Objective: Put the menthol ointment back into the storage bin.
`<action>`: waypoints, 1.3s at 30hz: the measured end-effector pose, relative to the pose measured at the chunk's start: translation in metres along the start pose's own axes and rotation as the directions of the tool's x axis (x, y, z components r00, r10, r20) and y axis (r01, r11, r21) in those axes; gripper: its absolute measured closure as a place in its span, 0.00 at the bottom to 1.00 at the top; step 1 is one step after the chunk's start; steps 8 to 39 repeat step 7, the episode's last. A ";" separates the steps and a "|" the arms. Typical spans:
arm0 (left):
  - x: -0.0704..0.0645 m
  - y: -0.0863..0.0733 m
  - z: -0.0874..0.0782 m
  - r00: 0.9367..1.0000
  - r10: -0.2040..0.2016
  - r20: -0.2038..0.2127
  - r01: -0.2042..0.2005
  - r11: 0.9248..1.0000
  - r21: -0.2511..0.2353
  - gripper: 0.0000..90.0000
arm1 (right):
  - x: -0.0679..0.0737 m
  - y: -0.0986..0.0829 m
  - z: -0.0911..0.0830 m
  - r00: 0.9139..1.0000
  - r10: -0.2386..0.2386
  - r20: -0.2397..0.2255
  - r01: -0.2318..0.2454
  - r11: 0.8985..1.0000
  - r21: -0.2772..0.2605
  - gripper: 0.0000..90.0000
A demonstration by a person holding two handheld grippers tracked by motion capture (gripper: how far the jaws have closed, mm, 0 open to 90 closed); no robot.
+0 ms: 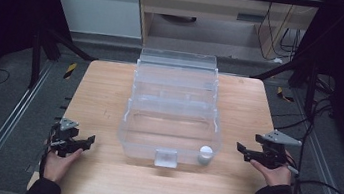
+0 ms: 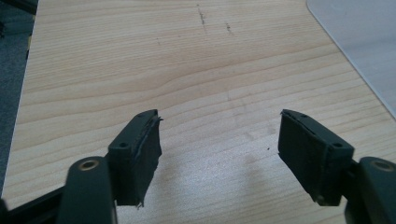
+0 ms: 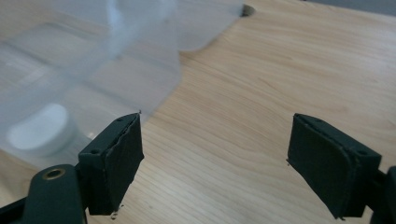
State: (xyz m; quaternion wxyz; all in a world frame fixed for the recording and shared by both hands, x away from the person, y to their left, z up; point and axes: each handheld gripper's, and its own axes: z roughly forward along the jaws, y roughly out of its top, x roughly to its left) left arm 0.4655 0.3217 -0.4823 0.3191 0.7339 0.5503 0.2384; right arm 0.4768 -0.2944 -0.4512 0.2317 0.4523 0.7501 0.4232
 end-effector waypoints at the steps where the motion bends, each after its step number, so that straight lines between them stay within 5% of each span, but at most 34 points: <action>1: 0.001 0.000 0.000 1.000 -0.003 -0.004 0.003 1.000 0.000 0.30 | -0.002 -0.004 0.001 1.000 0.011 0.010 -0.011 1.000 0.004 0.20; 6: 0.003 0.000 0.000 1.000 -0.014 -0.022 0.014 1.000 -0.009 0.25 | -0.010 -0.018 0.002 0.998 0.053 0.041 -0.054 0.998 0.017 0.18; 39: 0.004 0.000 0.000 1.000 -0.018 -0.025 0.018 1.000 -0.012 0.25 | -0.012 -0.019 0.002 0.998 0.053 0.044 -0.054 0.998 0.021 0.18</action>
